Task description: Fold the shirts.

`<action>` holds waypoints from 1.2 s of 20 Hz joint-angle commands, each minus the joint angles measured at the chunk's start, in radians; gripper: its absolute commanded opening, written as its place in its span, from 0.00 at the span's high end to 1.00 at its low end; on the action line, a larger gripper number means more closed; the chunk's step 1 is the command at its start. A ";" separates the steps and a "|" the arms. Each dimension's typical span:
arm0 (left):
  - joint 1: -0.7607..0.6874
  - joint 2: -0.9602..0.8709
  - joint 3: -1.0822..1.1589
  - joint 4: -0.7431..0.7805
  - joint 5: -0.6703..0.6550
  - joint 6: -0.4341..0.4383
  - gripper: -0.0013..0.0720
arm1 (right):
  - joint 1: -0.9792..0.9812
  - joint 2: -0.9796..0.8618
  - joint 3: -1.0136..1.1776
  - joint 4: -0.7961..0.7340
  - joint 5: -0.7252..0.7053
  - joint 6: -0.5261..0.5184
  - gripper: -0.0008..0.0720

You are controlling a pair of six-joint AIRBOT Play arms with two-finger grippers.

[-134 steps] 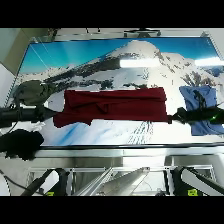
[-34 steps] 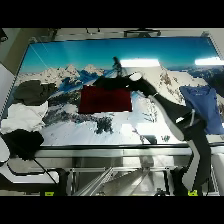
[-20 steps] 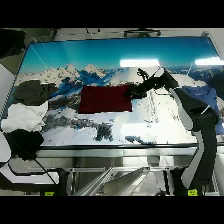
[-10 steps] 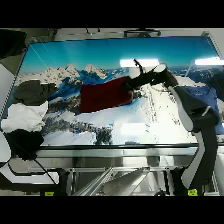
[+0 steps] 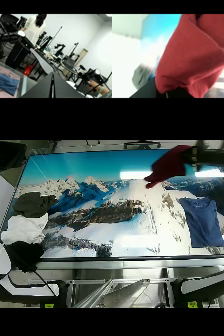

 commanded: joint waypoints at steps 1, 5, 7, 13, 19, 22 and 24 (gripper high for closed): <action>-0.006 0.000 -0.001 0.001 -0.016 0.000 0.96 | -0.214 0.116 -0.002 -0.346 0.125 0.198 0.97; -0.042 0.000 -0.001 0.001 -0.016 0.000 0.96 | -0.311 0.250 -0.187 -0.792 0.232 0.242 0.97; -0.071 0.000 -0.001 0.001 -0.017 0.000 0.96 | -0.346 0.313 -0.390 -0.855 0.233 0.236 0.97; -0.164 -0.004 -0.001 0.002 -0.026 0.000 0.96 | -0.394 0.399 -0.933 -0.936 0.089 0.330 0.96; -0.202 -0.004 0.000 0.002 -0.026 0.000 0.96 | -0.394 0.399 -0.932 -0.931 0.137 0.318 0.91; -0.202 -0.004 0.000 0.002 -0.025 0.000 0.96 | -0.394 0.399 -0.855 -0.931 0.270 0.299 0.01; -0.201 -0.004 0.000 0.001 -0.025 0.000 0.96 | -0.394 0.399 -0.784 -0.917 0.380 0.301 0.01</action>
